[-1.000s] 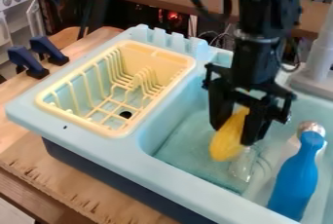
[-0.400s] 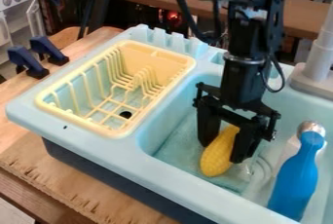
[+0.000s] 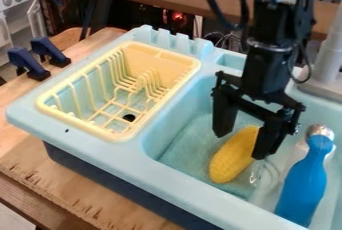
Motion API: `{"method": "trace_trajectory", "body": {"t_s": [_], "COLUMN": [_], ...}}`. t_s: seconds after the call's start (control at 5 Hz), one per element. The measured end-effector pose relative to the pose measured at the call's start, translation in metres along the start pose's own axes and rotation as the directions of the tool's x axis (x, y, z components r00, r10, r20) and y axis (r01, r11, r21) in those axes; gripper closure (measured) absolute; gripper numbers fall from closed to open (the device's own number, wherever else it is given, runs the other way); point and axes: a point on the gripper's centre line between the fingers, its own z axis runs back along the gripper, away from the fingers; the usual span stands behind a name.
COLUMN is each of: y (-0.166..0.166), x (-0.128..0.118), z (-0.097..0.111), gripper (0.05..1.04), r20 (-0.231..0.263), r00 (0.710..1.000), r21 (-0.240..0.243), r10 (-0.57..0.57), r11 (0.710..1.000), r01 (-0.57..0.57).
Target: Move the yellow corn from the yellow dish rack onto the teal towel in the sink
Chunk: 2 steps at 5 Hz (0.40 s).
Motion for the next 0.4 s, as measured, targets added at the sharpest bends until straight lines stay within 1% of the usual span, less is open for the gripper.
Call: {"method": "trace_trajectory", "body": {"t_s": [0.2,0.4], "y": [-0.009,-0.019], "x": [-0.001,-0.012], "z": [0.026,0.053], "gripper": [0.081,0.081], "r20": [0.014,0.046], "r00": [1.0,0.998], "r21": [0.071,0.118], "r10": [-0.024,-0.035], "r11": [0.997,0.993], "r01": [0.023,0.03]}}
